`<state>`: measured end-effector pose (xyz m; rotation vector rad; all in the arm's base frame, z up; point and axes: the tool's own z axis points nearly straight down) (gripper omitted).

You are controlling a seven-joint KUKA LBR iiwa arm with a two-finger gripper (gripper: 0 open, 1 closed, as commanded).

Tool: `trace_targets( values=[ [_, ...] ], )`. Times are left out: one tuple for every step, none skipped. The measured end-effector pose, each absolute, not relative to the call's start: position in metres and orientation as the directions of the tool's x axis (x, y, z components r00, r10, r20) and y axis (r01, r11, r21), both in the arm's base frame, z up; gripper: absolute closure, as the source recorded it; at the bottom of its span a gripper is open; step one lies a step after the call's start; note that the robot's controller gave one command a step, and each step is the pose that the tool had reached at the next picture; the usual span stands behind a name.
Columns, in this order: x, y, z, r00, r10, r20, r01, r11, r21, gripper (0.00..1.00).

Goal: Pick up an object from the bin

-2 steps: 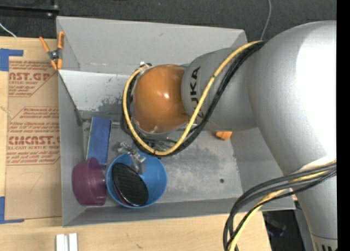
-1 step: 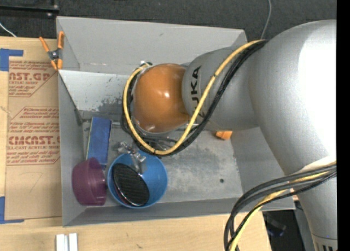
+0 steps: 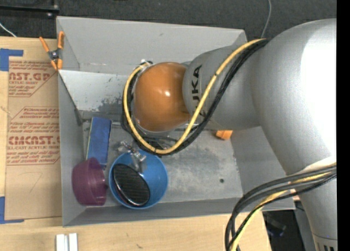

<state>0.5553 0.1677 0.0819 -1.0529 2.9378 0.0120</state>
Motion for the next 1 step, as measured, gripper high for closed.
trace_targets(
  values=[
    [0.5546,0.1677,0.0882,-0.772,-0.636,-0.021,-0.636,0.772,0.001,1.0]
  ],
)
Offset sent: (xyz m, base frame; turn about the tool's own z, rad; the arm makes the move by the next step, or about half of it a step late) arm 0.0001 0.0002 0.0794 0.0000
